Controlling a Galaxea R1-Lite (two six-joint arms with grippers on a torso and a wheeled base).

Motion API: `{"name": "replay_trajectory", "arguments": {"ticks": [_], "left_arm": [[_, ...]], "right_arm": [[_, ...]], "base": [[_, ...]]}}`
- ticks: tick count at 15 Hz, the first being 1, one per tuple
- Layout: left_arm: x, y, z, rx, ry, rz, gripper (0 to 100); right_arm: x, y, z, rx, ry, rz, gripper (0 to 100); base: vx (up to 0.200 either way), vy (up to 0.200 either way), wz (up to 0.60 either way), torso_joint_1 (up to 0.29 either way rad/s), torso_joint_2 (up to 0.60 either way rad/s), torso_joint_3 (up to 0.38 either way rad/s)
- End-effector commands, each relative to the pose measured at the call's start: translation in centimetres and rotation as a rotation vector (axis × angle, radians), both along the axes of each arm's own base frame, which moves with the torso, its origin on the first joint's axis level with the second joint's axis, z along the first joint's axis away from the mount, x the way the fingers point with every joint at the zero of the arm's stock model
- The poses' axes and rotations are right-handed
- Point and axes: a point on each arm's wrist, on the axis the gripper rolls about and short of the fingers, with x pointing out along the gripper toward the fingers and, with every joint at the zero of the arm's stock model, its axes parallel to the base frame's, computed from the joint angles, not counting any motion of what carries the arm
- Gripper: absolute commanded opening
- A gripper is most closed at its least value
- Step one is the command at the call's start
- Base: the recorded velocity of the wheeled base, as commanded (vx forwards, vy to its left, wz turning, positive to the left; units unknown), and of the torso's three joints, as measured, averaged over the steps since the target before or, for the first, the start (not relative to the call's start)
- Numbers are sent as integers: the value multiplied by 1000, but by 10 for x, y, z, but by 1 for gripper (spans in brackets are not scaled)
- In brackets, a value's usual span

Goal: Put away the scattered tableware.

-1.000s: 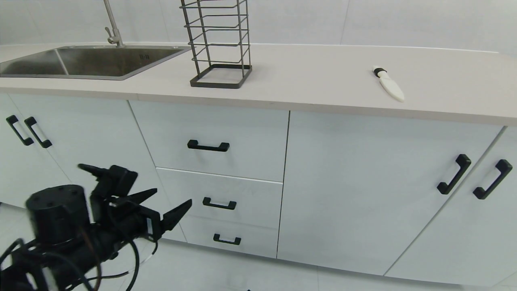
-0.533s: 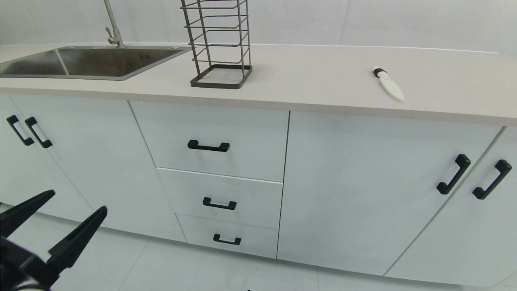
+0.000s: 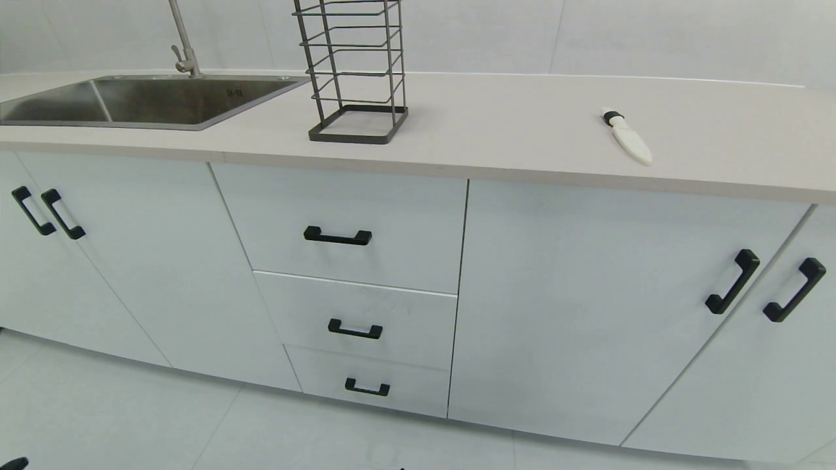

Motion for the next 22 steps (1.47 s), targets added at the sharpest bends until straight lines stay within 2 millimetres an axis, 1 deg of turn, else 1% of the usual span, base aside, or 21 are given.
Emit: {"name": "replay_trajectory", "arguments": {"ticks": [1, 3, 6, 14, 19, 22], "left_arm": [[-10, -1, -9, -31, -51, 106, 100], [-15, 0, -12, -69, -79, 120, 100], [-14, 2, -12, -105, -75, 182, 100], [-14, 2, -13, -132, -69, 187, 100], [-14, 2, -13, -137, -68, 179, 100], [-14, 2, -13, -131, -69, 178, 100]], "right_arm": [[0, 0, 0, 1, 1, 0, 100], [0, 0, 0, 0, 1, 0, 100], [0, 0, 0, 0, 1, 0, 100], [0, 0, 0, 0, 1, 0, 100], [0, 0, 0, 1, 1, 5, 100], [0, 0, 0, 1, 1, 5, 100]], "base": [[0, 0, 0, 0, 0, 0], [0, 0, 0, 0, 0, 0], [0, 0, 0, 0, 0, 0], [0, 0, 0, 0, 0, 0], [200, 0, 0, 3, 1, 4], [0, 0, -600, 2, 5, 2]]}}
